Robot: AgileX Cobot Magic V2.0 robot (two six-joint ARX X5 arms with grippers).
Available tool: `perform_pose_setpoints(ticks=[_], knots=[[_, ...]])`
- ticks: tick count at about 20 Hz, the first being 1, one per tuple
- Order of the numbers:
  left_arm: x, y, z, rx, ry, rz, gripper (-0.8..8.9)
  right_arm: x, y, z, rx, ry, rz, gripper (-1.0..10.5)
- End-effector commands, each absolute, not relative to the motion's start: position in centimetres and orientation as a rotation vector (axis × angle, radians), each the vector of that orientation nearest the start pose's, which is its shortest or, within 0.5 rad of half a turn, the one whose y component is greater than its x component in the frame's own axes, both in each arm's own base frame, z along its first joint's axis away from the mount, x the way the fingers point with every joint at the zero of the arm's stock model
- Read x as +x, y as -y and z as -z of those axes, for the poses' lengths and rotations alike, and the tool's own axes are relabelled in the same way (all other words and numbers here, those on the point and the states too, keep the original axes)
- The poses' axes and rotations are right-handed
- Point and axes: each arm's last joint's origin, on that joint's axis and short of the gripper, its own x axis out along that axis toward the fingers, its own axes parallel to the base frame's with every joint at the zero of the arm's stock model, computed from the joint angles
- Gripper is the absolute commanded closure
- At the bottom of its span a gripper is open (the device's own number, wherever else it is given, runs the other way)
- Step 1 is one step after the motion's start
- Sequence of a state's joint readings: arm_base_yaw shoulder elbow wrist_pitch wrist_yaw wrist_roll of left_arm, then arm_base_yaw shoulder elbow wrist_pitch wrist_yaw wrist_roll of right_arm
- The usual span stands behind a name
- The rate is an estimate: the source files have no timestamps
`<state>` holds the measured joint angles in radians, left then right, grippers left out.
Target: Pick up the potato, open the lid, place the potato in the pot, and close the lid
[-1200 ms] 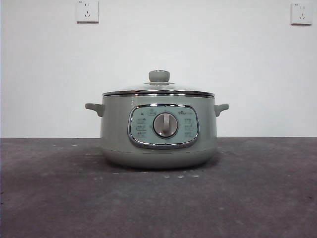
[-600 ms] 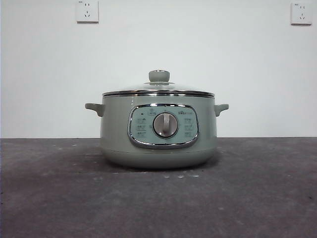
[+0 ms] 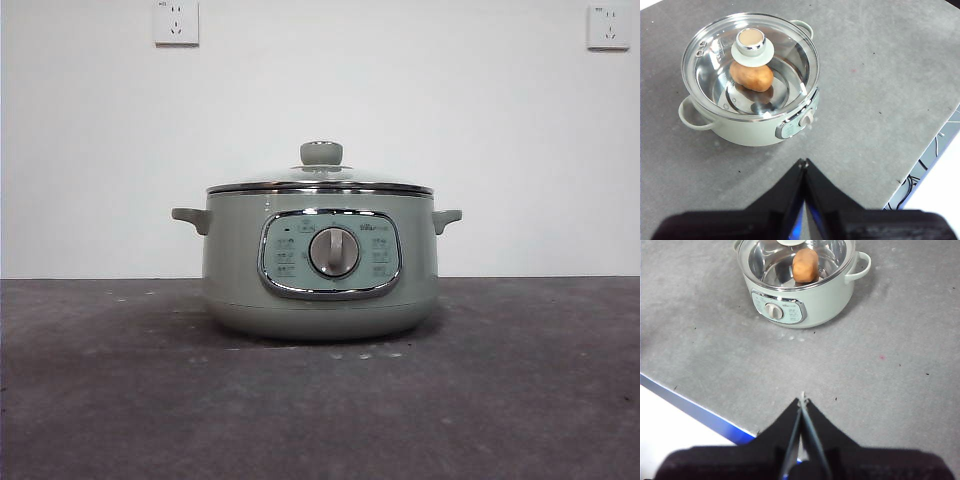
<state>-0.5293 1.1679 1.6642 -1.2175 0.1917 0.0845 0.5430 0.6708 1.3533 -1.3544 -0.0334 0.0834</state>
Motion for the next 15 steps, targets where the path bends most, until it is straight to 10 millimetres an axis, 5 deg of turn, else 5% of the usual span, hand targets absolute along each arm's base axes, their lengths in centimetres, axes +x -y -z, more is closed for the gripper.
perform_pose_setpoints(ticks=[1, 6, 11, 15], knots=[[14.9, 9.4, -45.3, 0.199, -0.686, 0.717, 8.17, 3.5, -2.2, -40.5, -0.092, -0.716, -0.518, 9.5], [15.7, 8.6, -46.3, 0.189, -0.555, 0.665, 8.17, 3.5, -2.2, -40.5, -0.092, -0.717, -0.518, 9.5], [15.1, 4.8, -47.9, 0.196, -0.296, 0.578, 8.17, 3.5, -2.2, -40.5, -0.092, -0.717, -0.518, 9.5], [14.5, 2.6, -43.7, 0.187, -0.203, 0.479, 8.17, 3.5, -2.2, -40.5, -0.093, -0.717, -0.518, 9.5]])
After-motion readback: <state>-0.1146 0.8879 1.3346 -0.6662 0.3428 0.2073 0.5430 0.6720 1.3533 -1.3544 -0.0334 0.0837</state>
